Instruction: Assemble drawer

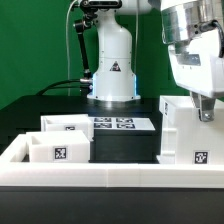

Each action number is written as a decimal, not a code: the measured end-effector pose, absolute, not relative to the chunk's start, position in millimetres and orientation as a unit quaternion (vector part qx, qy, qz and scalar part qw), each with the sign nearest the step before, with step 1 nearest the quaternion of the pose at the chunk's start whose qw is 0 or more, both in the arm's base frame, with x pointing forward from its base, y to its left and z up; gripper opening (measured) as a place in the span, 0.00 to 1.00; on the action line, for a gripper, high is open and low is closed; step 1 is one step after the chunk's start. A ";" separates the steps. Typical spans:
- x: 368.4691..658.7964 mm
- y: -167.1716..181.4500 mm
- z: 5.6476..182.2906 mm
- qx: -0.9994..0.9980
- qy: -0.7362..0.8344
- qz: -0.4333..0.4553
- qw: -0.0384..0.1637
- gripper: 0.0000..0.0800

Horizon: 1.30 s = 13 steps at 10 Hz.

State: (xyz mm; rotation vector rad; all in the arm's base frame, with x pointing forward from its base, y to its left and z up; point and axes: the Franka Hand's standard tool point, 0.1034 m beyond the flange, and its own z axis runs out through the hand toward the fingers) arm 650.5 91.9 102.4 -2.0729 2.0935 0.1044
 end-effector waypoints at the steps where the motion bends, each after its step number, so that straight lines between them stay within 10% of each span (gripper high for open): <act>1: 650.4 92.1 102.3 -0.701 0.706 0.035 0.097 0.40; 4: 642.6 98.8 104.4 -0.747 0.656 0.036 0.106 0.75; 13: 626.0 88.5 136.7 -0.894 0.426 -0.006 0.138 0.81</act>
Offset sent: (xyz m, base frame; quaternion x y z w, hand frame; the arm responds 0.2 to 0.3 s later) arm -0.0271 0.0216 0.0099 -0.0181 -0.0685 -0.0825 0.9941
